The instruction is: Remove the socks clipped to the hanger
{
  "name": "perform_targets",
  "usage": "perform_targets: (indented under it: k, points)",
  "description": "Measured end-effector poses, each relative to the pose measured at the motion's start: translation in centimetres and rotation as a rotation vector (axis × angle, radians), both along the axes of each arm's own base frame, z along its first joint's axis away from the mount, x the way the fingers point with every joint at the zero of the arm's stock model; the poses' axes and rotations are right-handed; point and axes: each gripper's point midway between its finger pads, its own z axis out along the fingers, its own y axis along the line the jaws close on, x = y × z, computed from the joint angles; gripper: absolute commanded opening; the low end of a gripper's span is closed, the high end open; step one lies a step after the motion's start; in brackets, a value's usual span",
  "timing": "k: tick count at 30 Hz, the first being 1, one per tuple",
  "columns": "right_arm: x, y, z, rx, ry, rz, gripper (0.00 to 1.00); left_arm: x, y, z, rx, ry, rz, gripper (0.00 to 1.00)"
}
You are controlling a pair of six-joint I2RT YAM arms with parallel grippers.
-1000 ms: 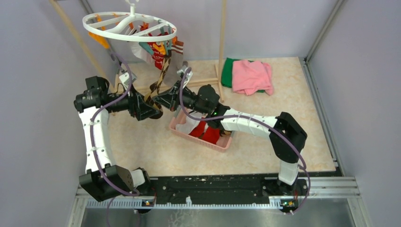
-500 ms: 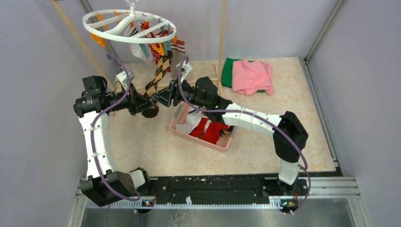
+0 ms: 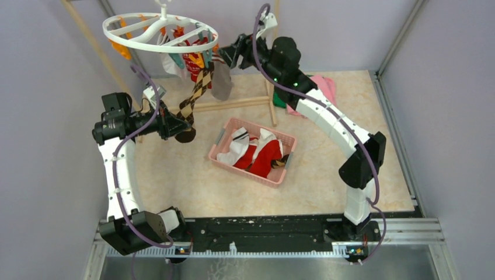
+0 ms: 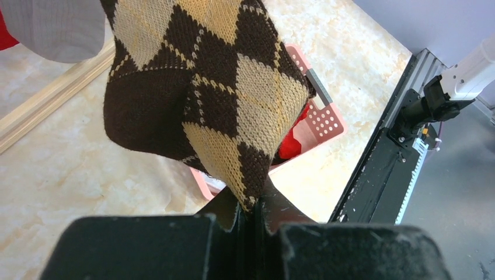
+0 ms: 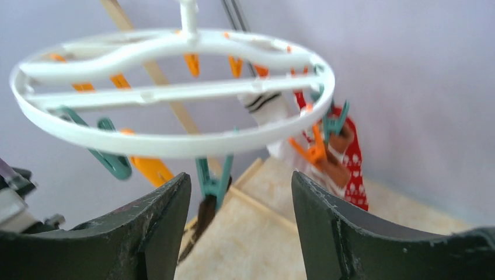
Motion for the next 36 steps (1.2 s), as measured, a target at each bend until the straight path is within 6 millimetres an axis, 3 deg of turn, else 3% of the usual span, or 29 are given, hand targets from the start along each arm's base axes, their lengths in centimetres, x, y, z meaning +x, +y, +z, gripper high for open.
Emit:
perform_targets:
  k: [2, 5, 13, 17, 30, 36]
  points:
    - [0.7, -0.5, 2.6, 0.027, -0.05, 0.003, 0.64, 0.1, 0.1, -0.1, 0.003, -0.002, 0.002, 0.0]
    - [0.9, -0.1, 3.2, 0.027, -0.075, 0.029, 0.65, 0.2, 0.2, -0.4, 0.009, 0.004, 0.008, 0.0]
    - [1.7, 2.5, -2.1, -0.049, 0.005, 0.113, 0.61, 0.7, 0.4, -0.9, 0.004, 0.021, 0.016, 0.0]
    - [2.3, 3.2, -3.8, -0.068, 0.038, 0.123, 0.61, 0.9, 0.4, -1.0, -0.001, 0.029, 0.019, 0.0]
    - [0.7, 4.4, -3.6, -0.044, 0.027, 0.17, 0.65, 1.4, 0.6, -2.5, -0.013, 0.062, 0.031, 0.0]
    - [0.1, 4.7, -2.5, -0.036, 0.011, 0.182, 0.63, 1.4, 0.5, -2.7, -0.015, 0.068, 0.029, 0.0]
